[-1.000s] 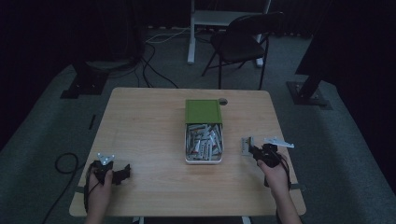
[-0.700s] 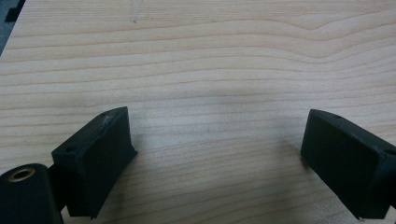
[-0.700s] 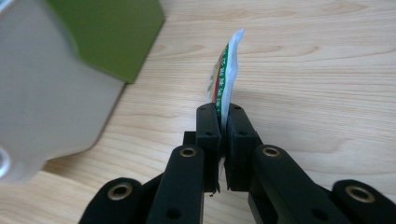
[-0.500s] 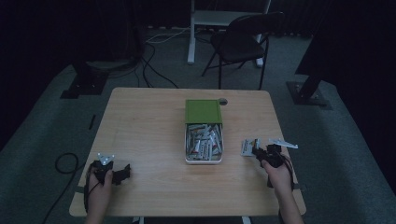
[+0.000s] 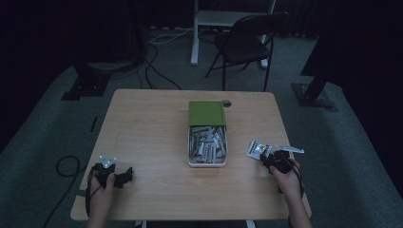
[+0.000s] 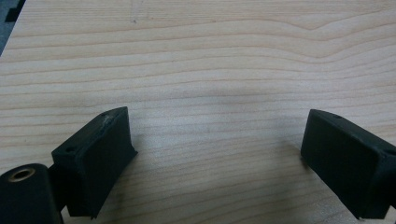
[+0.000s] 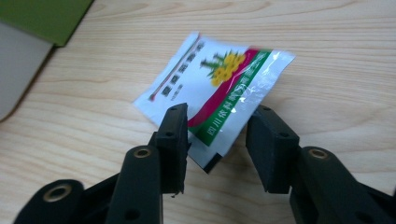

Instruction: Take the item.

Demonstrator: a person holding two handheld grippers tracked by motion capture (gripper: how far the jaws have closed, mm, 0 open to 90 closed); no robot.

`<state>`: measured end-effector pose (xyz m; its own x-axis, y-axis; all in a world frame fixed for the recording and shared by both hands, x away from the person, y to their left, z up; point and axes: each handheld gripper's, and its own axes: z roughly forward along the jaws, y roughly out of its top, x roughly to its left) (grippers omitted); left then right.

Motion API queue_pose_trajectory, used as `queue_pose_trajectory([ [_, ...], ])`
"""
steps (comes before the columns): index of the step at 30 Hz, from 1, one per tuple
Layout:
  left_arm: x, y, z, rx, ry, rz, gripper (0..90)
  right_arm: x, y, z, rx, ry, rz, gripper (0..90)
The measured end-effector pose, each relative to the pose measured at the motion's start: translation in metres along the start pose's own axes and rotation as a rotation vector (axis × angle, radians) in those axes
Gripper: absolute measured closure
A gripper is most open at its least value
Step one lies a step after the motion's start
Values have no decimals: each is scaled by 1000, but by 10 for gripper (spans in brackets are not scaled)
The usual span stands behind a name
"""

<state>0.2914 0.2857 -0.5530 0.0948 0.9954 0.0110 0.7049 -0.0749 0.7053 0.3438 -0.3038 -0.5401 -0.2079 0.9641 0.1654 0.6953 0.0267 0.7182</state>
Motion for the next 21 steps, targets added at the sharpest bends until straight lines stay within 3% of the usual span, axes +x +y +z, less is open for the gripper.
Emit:
queue_pose_trajectory([
  [3, 0, 0, 0, 0, 0, 0, 96, -5, -2, 0, -1, -6, 5, 563],
  [6, 0, 0, 0, 0, 0, 0, 96, -8, -3, 0, -14, -22, -28, 484],
  [7, 0, 0, 0, 0, 1, -1, 96, -9, -3, -1, -17, -24, -24, 494],
  [11, 0, 0, 0, 1, 1, -2, 96, -10, -3, -2, -27, 17, -22, 415],
  [17, 0, 0, 0, 1, 1, -2, 96, -9, -5, -4, -44, 21, -85, 323],
  [21, 0, 0, 0, 1, 1, -2, 96, -9, -7, -6, -54, 46, -100, 258],
])
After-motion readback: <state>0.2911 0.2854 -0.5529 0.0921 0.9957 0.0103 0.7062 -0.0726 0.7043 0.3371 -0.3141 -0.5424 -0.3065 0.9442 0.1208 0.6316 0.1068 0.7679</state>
